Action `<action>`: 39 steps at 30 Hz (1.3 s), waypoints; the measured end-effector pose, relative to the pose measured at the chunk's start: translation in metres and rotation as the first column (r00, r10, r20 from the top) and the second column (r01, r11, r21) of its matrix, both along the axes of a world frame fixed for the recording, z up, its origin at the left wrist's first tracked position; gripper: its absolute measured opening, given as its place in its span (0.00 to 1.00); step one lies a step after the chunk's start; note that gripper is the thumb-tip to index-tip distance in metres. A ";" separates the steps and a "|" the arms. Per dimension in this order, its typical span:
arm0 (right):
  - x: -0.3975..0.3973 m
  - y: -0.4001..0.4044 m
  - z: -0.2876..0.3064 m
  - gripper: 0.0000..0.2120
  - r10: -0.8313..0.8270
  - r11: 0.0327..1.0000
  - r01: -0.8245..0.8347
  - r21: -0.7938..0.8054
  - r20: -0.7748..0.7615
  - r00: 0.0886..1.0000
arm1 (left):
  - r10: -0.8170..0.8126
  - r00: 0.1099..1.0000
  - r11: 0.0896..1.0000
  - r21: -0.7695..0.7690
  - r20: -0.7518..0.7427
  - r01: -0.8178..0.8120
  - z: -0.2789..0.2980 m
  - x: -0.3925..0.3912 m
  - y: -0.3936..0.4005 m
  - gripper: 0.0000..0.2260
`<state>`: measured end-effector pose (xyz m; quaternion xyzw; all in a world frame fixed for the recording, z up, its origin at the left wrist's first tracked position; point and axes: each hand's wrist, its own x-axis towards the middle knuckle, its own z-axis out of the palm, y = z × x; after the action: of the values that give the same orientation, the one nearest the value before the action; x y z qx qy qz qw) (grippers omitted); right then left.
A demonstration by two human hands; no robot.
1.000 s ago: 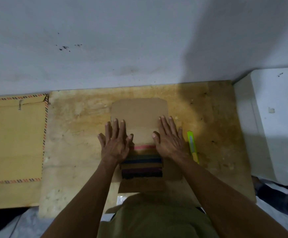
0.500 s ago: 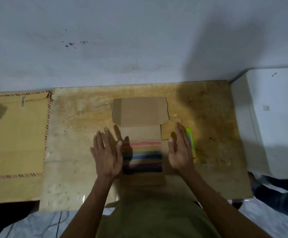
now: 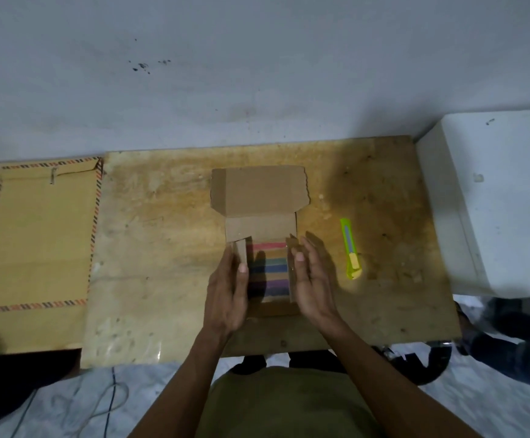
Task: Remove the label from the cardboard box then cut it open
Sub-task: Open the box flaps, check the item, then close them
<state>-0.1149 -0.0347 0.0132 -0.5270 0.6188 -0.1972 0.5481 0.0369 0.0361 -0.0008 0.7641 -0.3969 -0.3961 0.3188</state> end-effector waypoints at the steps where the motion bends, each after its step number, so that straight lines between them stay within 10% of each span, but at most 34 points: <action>1: 0.002 0.002 -0.004 0.22 -0.007 1.000 0.007 0.009 0.006 1.000 | -0.012 1.000 1.000 0.017 0.010 0.012 -0.006 -0.001 0.001 0.26; 9: 0.015 0.005 -0.025 0.23 0.061 0.998 -0.057 0.038 -0.104 0.993 | -0.180 0.963 0.971 0.190 0.200 0.143 -0.032 -0.010 -0.001 0.40; 16: 0.018 -0.006 -0.027 0.20 0.008 1.000 -0.006 0.018 -0.154 0.988 | -0.198 0.904 0.968 0.218 0.380 0.120 -0.032 0.003 -0.023 0.30; 23: 0.036 -0.037 -0.040 0.14 -0.145 0.982 0.152 0.110 -0.067 0.987 | 0.152 0.957 0.983 0.062 0.248 -0.172 -0.032 0.012 -0.055 0.12; 39: 0.057 -0.046 -0.055 0.16 -0.425 0.888 0.439 -0.138 0.121 0.897 | 0.322 0.930 0.946 -0.102 0.176 -0.309 -0.062 0.013 -0.076 0.37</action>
<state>-0.0577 -0.0807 -0.0416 -0.4097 0.6778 -0.3867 0.4725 0.0495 -0.0398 -0.0630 0.8401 -0.3117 -0.2502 0.3666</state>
